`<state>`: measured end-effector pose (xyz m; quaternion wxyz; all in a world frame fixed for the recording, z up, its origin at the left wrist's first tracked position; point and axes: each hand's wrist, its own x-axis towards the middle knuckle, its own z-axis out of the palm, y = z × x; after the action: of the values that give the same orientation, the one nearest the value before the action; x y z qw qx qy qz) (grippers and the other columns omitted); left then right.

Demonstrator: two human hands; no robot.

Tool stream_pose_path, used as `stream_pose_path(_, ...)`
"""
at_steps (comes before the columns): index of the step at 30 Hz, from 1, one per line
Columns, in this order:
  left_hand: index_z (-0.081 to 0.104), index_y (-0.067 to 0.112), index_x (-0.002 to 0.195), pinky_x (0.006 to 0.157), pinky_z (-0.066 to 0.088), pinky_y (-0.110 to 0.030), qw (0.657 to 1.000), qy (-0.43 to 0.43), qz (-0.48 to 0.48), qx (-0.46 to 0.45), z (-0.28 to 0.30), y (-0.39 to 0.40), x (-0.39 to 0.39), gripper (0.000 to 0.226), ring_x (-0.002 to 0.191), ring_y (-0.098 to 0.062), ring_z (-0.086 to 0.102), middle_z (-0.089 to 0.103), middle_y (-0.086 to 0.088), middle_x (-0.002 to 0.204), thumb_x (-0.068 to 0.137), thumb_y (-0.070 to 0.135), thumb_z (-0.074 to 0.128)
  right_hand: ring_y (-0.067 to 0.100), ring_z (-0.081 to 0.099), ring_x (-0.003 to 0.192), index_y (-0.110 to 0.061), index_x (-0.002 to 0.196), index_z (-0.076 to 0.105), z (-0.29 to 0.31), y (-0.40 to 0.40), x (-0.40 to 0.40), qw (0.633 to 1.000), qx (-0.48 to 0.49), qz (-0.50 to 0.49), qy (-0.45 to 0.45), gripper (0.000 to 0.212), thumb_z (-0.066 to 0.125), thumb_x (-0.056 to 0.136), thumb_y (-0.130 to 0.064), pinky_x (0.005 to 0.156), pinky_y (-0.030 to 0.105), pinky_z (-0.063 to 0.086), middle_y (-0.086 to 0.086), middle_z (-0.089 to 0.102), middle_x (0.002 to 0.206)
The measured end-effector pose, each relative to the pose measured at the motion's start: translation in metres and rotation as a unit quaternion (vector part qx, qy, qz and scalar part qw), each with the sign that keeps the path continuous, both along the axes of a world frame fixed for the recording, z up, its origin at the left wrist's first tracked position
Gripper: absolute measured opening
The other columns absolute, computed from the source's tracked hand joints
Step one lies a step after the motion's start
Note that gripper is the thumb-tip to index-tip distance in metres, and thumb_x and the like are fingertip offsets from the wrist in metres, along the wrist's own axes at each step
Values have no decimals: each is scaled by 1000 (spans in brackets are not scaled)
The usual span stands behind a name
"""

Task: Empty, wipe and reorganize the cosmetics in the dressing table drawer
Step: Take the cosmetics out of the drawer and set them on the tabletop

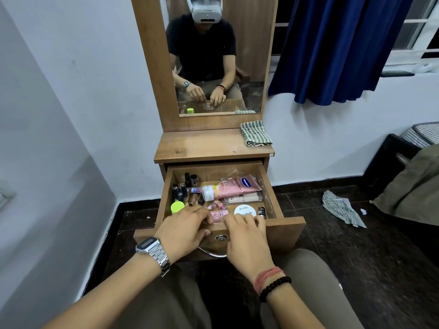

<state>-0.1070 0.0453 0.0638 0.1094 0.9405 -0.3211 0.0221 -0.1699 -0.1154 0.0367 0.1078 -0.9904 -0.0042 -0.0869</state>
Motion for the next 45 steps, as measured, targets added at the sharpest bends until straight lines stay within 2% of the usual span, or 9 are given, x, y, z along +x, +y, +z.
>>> stream_pose_path(10,60,29,89,69,51,-33,998,29,24,50,17,-19,14,34,81,-7,58,62,13,90,87,58,44,22,49,111,-27,112,53,8,-19,16,993,87,28,79,36,48,80,-11,99,38,21,-5,63,112)
stream_pose_path(13,58,29,102,70,47,-26,999,5,40,24,15,-39,38,23,89,-11,58,57,9,101,87,46,54,22,51,108,-26,109,55,7,-24,14,993,97,37,58,35,47,79,-11,97,35,23,-5,64,109)
stream_pose_path(21,38,17,136,98,42,-36,990,24,88,111,-20,-89,114,65,119,-27,46,48,-7,132,79,35,66,14,57,112,-34,114,60,18,-50,19,966,217,80,120,35,43,89,-17,107,32,30,-9,68,113)
stream_pose_path(31,42,21,131,81,48,-36,987,8,90,136,-35,-89,125,66,110,-26,55,57,-6,122,76,51,62,7,59,100,-34,107,64,13,-45,27,973,226,13,48,22,49,92,-41,85,27,44,-14,69,105)
stream_pose_path(35,43,21,131,78,51,-31,997,13,77,24,-19,-81,110,70,103,-22,60,61,-4,120,73,51,68,3,60,90,-33,110,61,15,-46,28,932,359,-41,27,20,54,92,-39,75,19,44,-14,68,109)
stream_pose_path(39,42,19,133,82,52,-34,990,10,-12,-142,6,-82,89,74,103,-15,60,60,1,124,72,47,72,7,61,104,-30,139,36,16,-52,37,882,457,-112,-39,60,62,87,-45,91,27,49,-13,62,119)
stream_pose_path(41,41,19,134,87,49,-34,987,-15,-59,-148,13,-86,79,72,108,-14,57,58,1,126,73,44,72,-3,65,92,-29,131,44,21,-56,49,830,551,-85,-31,54,68,84,-41,81,19,52,-17,65,111)
stream_pose_path(43,40,18,136,94,43,-30,988,-29,-92,-123,18,-91,74,75,115,-15,52,54,0,130,73,42,72,9,70,91,-23,115,58,22,-61,63,771,631,-76,-25,37,70,83,-35,79,31,58,-1,71,109)
stream_pose_path(45,40,16,137,96,42,-27,986,2,-109,-123,20,-94,75,68,116,-14,51,53,-2,133,80,39,68,21,70,94,-16,110,63,22,-67,70,772,625,-104,-49,34,70,83,-35,86,47,56,5,72,104)
